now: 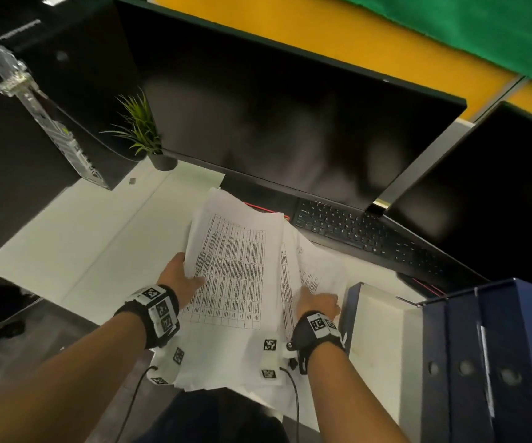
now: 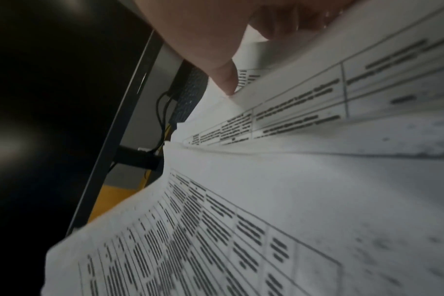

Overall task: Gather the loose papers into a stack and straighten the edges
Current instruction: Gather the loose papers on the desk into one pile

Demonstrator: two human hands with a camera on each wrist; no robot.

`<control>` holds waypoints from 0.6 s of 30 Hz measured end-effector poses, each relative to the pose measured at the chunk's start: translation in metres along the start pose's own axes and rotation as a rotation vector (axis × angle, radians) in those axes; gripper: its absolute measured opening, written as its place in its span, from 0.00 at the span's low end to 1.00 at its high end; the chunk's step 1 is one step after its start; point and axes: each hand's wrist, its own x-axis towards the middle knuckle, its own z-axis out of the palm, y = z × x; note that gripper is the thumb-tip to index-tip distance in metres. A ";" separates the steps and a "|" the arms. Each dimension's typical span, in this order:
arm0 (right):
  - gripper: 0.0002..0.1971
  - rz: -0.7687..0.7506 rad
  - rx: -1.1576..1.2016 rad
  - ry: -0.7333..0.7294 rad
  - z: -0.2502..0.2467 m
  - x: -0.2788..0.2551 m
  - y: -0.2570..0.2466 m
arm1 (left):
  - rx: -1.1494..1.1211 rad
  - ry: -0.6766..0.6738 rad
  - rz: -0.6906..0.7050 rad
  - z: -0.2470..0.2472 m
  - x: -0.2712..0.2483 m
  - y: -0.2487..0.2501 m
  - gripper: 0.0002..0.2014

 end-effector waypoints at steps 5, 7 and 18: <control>0.28 0.067 0.032 -0.174 -0.013 0.015 0.005 | -0.022 -0.019 -0.018 -0.004 0.005 -0.002 0.25; 0.22 0.049 0.043 -0.270 -0.015 0.018 0.006 | -0.026 -0.025 -0.017 -0.004 0.007 -0.003 0.26; 0.10 -0.299 0.071 0.016 -0.038 -0.013 -0.008 | -0.028 -0.005 -0.018 -0.033 0.011 -0.016 0.27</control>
